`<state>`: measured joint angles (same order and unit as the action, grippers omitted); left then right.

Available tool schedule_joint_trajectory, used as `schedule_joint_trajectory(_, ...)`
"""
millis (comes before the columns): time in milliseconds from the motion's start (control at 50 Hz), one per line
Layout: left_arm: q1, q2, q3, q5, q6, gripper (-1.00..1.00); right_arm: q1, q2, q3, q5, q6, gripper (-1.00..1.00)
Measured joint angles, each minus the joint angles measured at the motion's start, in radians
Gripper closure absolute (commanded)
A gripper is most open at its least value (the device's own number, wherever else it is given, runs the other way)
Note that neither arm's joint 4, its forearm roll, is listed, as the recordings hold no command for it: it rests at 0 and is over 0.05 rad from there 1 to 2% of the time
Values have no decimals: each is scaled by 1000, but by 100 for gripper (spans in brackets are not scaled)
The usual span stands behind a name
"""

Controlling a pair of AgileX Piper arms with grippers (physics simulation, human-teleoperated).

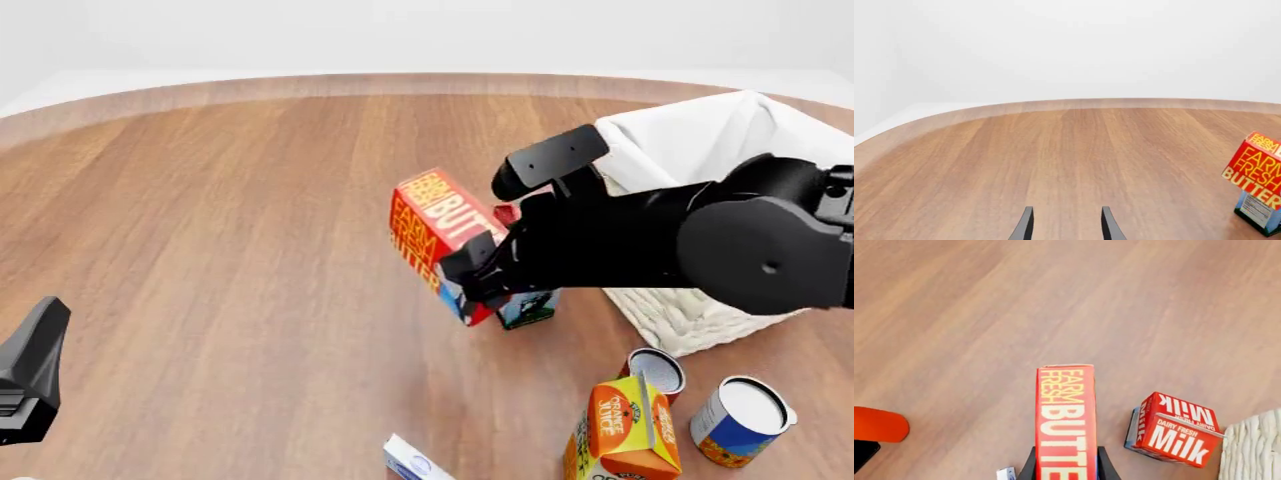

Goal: Pick up the cream cheese box and the butter, and put them in the basket.

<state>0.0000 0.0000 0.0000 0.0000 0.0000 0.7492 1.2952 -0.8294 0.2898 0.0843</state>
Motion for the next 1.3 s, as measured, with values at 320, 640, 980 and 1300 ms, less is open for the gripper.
schedule_joint_trajectory(320, 0, 0, 0, 0, 0, -100, -38, -80, -69, 51, -35, 100)
schedule_joint_trajectory(640, 0, 0, 0, 0, 0, -100, -105, -154, -137, 96, -61, 100)
schedule_joint_trajectory(980, 0, 0, 0, 0, 0, -100, -223, -244, -171, 135, -57, 100)
schedule_joint_trajectory(1300, 0, 0, 0, 0, 0, -100, -362, -295, -211, 216, -41, 100)
